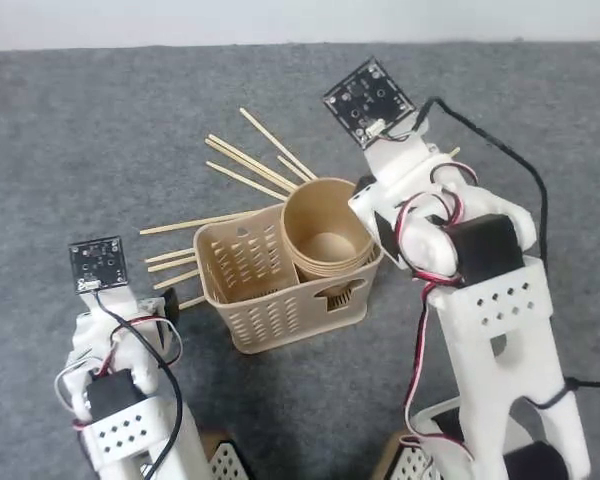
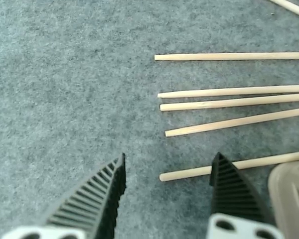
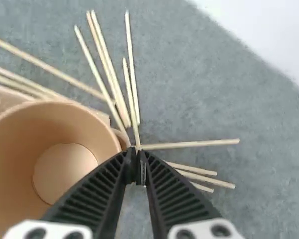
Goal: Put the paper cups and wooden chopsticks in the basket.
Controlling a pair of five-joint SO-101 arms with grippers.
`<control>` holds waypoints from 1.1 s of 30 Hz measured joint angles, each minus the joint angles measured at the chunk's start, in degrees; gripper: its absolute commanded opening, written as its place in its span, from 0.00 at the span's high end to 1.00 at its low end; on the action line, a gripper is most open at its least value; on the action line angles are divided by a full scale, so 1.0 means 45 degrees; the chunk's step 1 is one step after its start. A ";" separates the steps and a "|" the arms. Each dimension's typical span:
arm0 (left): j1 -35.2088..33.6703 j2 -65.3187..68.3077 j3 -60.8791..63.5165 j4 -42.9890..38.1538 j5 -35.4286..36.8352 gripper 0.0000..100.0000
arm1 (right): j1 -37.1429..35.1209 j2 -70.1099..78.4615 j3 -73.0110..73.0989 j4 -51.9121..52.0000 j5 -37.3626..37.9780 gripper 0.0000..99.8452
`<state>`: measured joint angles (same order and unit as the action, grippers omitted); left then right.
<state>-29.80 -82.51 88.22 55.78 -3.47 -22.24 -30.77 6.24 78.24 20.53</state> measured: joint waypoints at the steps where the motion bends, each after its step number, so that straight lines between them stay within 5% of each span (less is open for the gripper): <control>1: 0.0000 0.0000 0.0000 0.0000 0.0000 0.74 | 0.0000 -0.0020 0.0020 0.0000 0.0000 0.99; 13: 0.0000 0.0000 0.0000 0.0000 0.0000 0.74 | -0.0332 -0.0020 -0.1426 0.0645 0.0020 0.99; 24: 0.0000 0.0000 0.0000 0.0000 0.0000 0.74 | -0.0234 -0.0254 0.0840 -0.0645 0.0000 0.99; 29: 0.0000 0.0000 0.0000 0.0000 0.0000 0.74 | -0.0078 -0.0410 -0.1661 0.0527 0.0078 0.99; 33: 0.0000 0.0000 0.0000 0.0000 0.0000 0.74 | 0.1621 -0.0313 -0.4825 0.1348 0.0078 0.97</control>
<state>-29.80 -82.51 88.22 55.78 -3.47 -14.95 -32.18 -15.47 84.31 20.88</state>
